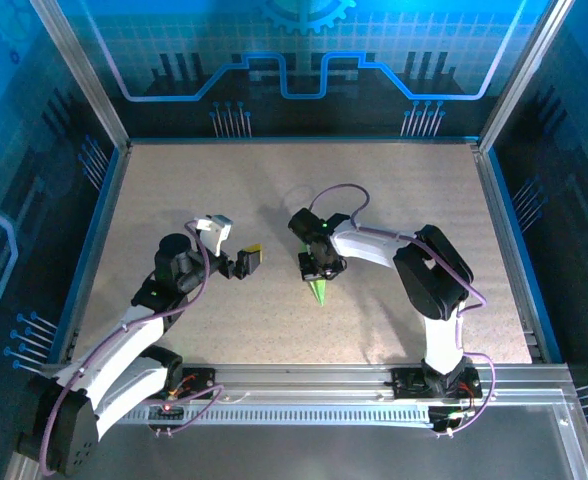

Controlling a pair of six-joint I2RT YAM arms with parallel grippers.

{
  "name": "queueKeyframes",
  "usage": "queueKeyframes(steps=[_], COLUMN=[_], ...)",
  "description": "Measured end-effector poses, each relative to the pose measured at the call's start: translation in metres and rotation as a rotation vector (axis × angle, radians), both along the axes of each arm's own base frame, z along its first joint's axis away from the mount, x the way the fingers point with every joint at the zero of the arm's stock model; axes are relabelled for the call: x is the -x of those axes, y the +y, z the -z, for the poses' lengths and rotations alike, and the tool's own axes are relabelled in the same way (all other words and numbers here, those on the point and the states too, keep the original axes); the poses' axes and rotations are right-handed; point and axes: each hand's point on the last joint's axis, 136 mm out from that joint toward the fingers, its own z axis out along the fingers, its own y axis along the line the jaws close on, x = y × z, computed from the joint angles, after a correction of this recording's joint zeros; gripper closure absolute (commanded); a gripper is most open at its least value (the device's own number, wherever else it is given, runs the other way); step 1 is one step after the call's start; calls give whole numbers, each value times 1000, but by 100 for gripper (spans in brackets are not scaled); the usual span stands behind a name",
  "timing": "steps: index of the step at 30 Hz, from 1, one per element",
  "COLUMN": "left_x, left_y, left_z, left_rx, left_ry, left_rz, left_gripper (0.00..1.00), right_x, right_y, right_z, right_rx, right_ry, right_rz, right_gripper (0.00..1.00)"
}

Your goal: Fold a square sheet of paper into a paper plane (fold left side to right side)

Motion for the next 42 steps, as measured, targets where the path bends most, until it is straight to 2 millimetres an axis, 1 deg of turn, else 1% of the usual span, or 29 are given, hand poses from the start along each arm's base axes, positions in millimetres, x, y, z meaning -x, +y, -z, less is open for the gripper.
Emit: queueKeyframes(steps=[4, 7, 9, 11, 12, 15, 18, 23, 26, 30, 37, 42], left_x=[0, 0, 0, 0, 0, 0, 0, 0, 1, 1, 1, 1], left_y=[0, 0, 0, 0, 0, 0, 0, -1, -1, -1, -1, -1], left_z=[0, 0, 0, 0, 0, 0, 0, 0, 0, 0, 0, 0], left_rx=[0, 0, 0, 0, 0, 0, 0, 1, 2, 2, 2, 2], left_ry=[0, 0, 0, 0, 0, -1, 0, 0, 0, 0, 0, 0], left_rz=[0, 0, 0, 0, 0, 0, 0, 4, 7, 8, 8, 8], left_gripper=[0, 0, 0, 0, 0, 0, 0, 0, 0, 0, 0, 0], right_x=[-15, -42, -68, -93, -102, -120, -127, -131, -129, -130, -132, -129], right_y=[0, -5, -11, -19, -23, -34, -40, -42, -45, -48, -50, -52], right_z=[-18, -40, -49, -50, -47, -36, -24, -10, -5, -4, -3, 6], right_rx=[-4, -13, -13, 1, 12, 47, 72, 100, 112, 116, 113, 116], right_ry=[-25, -56, -81, -94, -95, -76, -46, -12, 4, 9, 5, 13], right_rz=[22, 73, 116, 156, 169, 195, 200, 184, 178, 180, 183, 183], right_gripper=[98, 98, 98, 98, 98, 97, 97, 96, 95, 94, 82, 74])
